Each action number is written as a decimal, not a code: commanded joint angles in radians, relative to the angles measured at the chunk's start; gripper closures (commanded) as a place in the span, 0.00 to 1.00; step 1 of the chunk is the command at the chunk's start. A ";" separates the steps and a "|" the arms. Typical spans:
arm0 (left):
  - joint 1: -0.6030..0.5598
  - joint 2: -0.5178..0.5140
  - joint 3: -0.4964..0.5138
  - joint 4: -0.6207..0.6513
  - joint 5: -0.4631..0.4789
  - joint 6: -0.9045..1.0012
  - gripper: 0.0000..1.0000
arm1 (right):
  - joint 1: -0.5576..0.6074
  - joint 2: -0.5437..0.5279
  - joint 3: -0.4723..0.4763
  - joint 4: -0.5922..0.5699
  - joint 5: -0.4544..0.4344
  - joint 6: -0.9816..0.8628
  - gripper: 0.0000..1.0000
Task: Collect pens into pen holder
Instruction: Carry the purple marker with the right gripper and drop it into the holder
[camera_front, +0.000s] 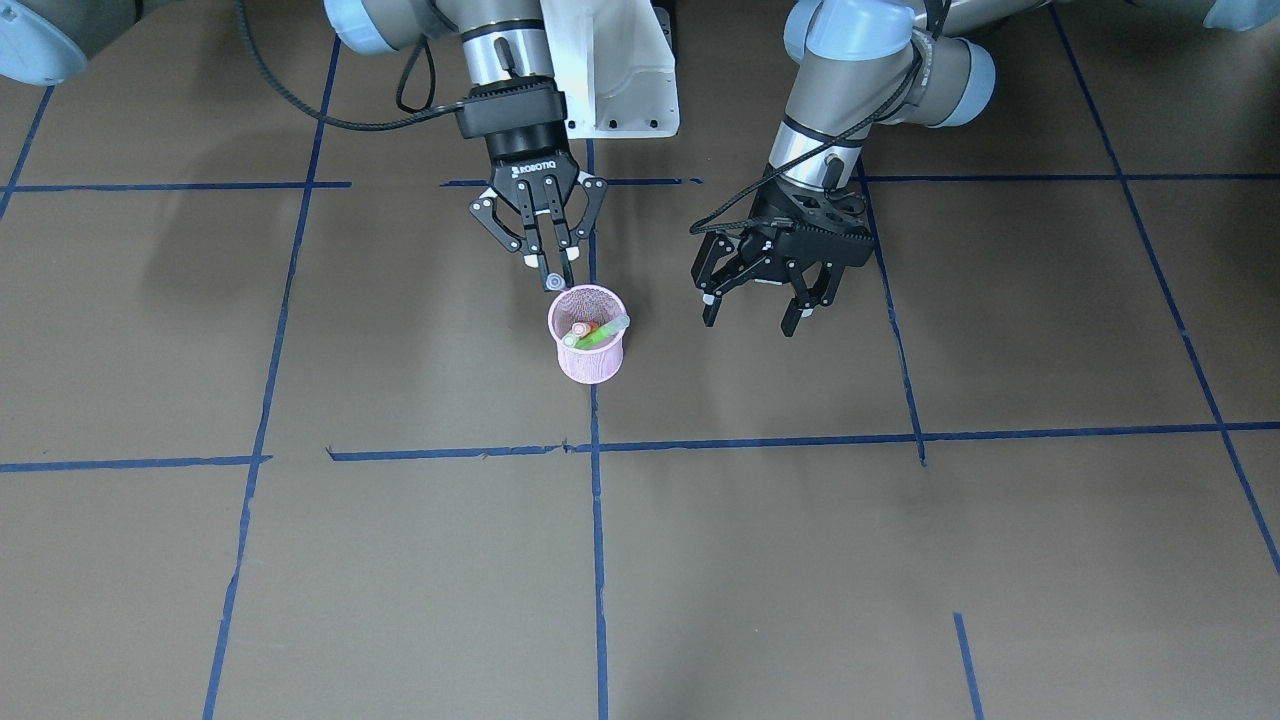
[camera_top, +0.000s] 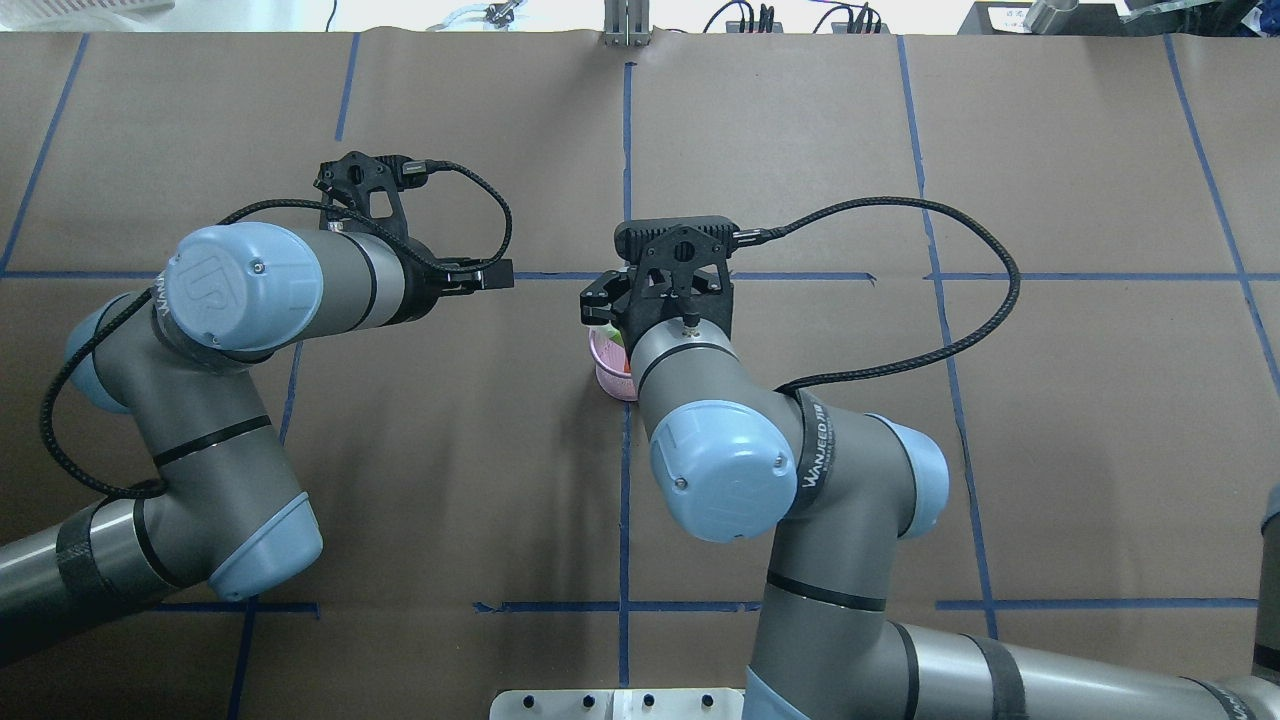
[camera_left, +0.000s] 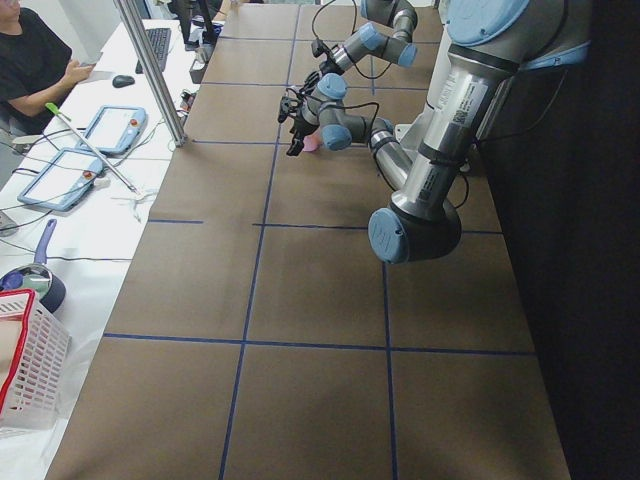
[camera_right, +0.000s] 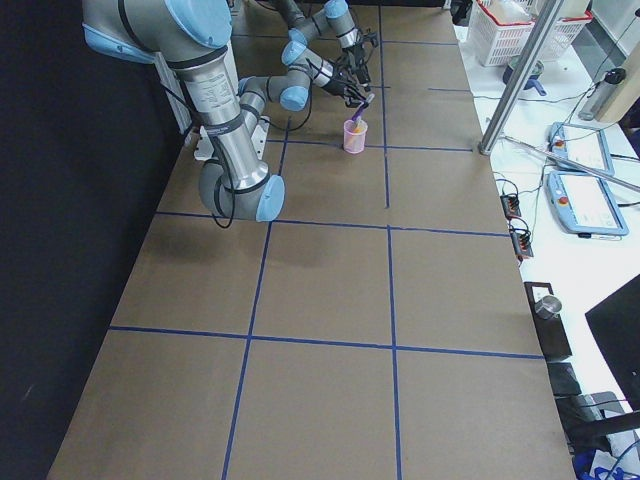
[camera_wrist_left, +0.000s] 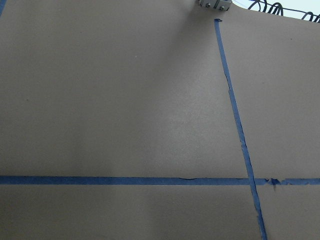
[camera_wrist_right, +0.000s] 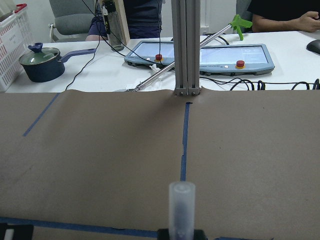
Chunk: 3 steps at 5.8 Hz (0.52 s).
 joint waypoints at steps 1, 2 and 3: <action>-0.002 0.000 0.004 -0.001 0.000 0.000 0.04 | -0.023 0.021 -0.054 0.006 -0.046 0.007 0.96; -0.003 0.000 0.002 -0.001 0.000 -0.002 0.04 | -0.034 0.022 -0.091 0.065 -0.065 0.007 0.72; -0.003 0.000 0.002 -0.001 0.000 -0.002 0.04 | -0.037 0.022 -0.102 0.075 -0.065 0.004 0.31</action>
